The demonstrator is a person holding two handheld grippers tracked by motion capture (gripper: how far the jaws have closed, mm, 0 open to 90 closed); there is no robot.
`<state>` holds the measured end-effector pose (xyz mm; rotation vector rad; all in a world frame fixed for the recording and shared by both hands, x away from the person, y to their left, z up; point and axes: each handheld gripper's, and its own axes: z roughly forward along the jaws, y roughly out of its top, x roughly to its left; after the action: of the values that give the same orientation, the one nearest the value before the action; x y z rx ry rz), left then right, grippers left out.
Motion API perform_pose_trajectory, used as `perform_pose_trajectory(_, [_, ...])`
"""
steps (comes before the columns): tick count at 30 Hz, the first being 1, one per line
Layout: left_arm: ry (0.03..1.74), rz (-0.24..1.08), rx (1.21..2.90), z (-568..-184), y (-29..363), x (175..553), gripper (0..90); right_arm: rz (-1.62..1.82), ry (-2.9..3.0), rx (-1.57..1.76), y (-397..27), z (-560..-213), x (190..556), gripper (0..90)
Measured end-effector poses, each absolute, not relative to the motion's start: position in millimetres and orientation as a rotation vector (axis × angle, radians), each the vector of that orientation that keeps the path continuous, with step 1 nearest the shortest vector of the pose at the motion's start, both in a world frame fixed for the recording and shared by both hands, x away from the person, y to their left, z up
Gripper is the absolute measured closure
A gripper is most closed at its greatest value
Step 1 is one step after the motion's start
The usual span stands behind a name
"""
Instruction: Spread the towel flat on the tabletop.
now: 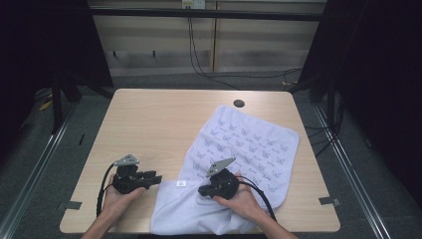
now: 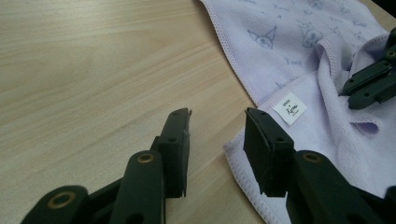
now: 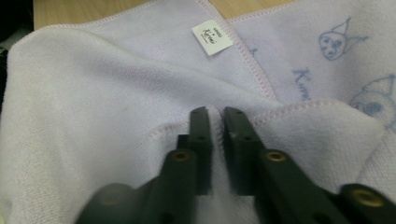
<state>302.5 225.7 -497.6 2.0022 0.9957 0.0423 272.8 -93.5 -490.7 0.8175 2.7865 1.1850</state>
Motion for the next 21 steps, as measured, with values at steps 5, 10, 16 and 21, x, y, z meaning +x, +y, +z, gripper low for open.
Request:
perform_pose_trajectory(5, [0.987, 0.038, 2.008, -498, 224, 303, 59.7, 1.326, 2.723, 0.883, -104, -476, 272, 88.0])
perform_pose_trajectory(10, [0.977, 0.025, 2.031, -501, 220, 307, 54.0, 1.438, 2.537, 0.947, -148, -439, 268, 88.1])
perform_pose_trajectory(16, [0.934, -0.002, 2.053, -502, 213, 307, 51.2, 1.397, 2.438, 1.072, -197, -442, 261, 88.0])
perform_pose_trajectory(21, [0.869, -0.003, 2.108, -503, 201, 305, 57.5, 1.367, 2.319, 1.222, -245, -451, 254, 88.0])
